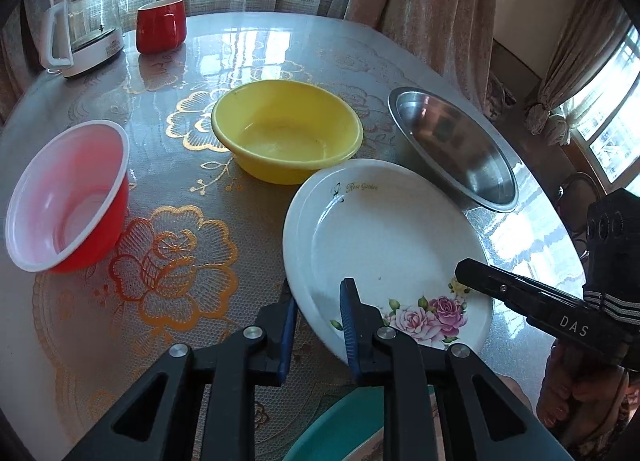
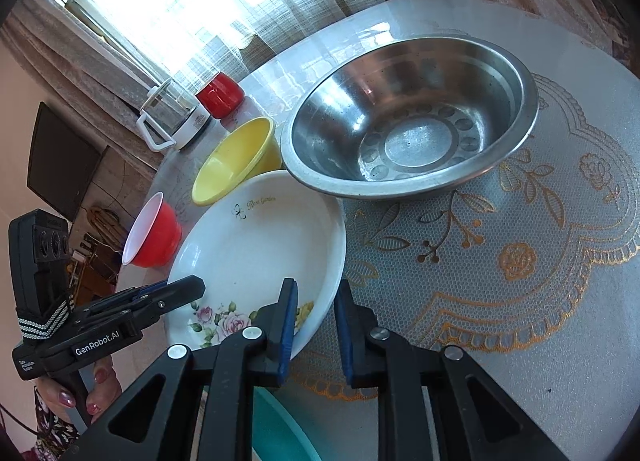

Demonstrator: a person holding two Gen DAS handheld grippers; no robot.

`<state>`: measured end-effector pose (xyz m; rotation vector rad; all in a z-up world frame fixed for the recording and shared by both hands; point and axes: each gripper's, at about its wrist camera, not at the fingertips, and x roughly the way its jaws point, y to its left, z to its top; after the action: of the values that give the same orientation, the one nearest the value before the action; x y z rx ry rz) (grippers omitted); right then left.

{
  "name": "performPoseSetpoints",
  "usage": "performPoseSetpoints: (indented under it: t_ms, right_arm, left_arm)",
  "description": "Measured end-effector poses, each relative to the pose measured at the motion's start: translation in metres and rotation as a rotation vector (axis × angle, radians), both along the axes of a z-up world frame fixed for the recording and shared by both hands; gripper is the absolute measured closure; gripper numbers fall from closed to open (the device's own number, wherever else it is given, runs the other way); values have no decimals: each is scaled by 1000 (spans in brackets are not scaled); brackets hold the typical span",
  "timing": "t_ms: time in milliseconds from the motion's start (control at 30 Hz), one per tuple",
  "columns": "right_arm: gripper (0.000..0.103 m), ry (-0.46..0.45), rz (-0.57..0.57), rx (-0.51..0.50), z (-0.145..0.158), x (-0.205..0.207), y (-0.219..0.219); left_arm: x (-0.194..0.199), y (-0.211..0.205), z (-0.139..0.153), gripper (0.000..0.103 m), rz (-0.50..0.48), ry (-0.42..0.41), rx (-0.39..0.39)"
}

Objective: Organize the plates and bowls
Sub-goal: 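Lift the rose plate with both grippers and carry it over the stacked plates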

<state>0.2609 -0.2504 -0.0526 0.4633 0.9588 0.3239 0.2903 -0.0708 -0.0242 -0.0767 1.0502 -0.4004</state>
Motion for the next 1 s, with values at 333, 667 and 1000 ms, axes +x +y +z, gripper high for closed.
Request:
performPoseSetpoints:
  t_ms: [333, 667, 1000]
  right_arm:
    - [84, -26, -2, 23, 13, -14, 3]
    - [84, -73, -11, 40, 36, -38, 4]
    - [84, -109, -22, 81, 47, -71, 6]
  left_arm:
    - [-23, 17, 12, 82, 36, -29, -64]
    - [-47, 24, 33, 82, 47, -85, -100]
    - [-87, 29, 42, 82, 69, -137, -119]
